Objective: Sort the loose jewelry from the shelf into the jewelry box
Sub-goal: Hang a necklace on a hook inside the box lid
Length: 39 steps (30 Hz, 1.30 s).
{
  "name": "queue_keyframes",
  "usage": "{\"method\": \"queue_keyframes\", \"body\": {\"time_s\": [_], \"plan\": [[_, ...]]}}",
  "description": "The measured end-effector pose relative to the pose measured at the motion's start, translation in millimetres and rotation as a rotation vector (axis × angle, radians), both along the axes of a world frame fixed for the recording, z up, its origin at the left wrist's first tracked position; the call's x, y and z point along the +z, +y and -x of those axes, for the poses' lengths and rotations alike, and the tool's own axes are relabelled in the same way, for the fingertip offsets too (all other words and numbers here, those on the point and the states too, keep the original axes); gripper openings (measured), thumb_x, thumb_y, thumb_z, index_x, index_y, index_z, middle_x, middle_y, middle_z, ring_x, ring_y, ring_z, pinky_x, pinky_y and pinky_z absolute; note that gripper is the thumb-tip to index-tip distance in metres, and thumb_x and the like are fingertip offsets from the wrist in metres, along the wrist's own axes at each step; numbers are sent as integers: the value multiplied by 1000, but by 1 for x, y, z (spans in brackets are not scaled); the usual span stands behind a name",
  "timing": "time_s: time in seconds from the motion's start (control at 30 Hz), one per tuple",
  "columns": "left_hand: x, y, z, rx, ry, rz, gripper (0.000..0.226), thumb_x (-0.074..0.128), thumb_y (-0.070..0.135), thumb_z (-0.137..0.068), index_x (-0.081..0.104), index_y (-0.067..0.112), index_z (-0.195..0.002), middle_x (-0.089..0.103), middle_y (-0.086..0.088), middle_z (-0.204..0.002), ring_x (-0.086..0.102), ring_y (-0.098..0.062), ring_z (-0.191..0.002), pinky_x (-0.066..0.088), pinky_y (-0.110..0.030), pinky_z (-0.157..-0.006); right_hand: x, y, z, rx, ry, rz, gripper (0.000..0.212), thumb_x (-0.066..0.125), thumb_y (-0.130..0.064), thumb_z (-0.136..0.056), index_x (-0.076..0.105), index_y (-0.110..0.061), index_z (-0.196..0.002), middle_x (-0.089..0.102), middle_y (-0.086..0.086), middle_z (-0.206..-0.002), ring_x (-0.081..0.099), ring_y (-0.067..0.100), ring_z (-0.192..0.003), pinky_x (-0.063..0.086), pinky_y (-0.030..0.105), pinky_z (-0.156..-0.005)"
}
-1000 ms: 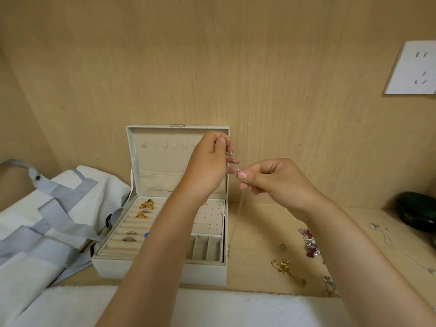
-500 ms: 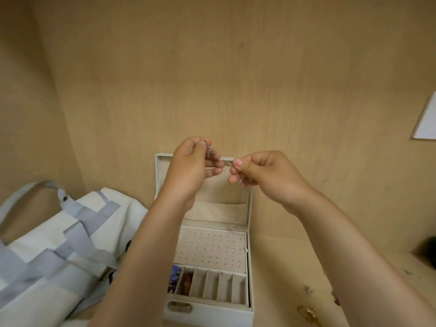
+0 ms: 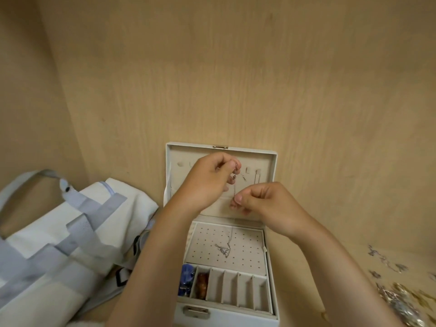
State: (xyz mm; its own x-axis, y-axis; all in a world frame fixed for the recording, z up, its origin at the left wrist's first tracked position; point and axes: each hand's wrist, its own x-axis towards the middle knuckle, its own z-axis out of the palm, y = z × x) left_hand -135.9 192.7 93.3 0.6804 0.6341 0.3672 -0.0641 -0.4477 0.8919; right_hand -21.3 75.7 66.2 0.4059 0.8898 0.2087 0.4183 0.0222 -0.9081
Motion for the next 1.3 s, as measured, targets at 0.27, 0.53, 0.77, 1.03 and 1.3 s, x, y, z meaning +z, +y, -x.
{"method": "queue_keyframes", "body": {"time_s": [0.27,0.53,0.77,1.03,1.3], "plan": [[-10,8,0,35,104,0,21,50,15,-102,67,19,-91,60,3,-73,52,-9,-53,48,-23,-57,-5,-5,-4,-62,33,-10,19,63,-13,-96,77,-5,-84,77,7,-87,63,17,-71,54,30,-74],[-9,0,-2,-35,80,258,27,35,11,-105,56,13,-89,65,-5,-83,65,-16,-70,58,-33,-73,2,-6,2,-10,273,-17,26,44,-10,-101,60,-9,-80,67,10,-74,62,20,-72,57,33,-77],[-14,1,-2,-165,98,422,20,35,11,-103,53,13,-96,42,0,-60,32,-13,-43,20,-21,-42,10,-14,-3,-44,330,-44,22,42,-20,-98,43,-16,-76,26,-1,-58,22,18,-51,33,33,-51],[4,2,29,-251,450,-62,20,66,41,-91,79,26,-91,36,9,-52,30,-9,-50,27,-18,-47,10,-20,-11,-20,175,-48,23,65,-29,-94,71,-14,-77,39,0,-55,27,12,-48,30,25,-47],[-14,7,-1,3,105,-7,27,59,29,-97,72,23,-74,62,13,-63,47,-1,-51,38,-19,-55,5,4,-8,-471,-136,-244,10,73,-24,-88,76,-23,-78,57,-11,-58,48,0,-53,41,14,-56]]}}
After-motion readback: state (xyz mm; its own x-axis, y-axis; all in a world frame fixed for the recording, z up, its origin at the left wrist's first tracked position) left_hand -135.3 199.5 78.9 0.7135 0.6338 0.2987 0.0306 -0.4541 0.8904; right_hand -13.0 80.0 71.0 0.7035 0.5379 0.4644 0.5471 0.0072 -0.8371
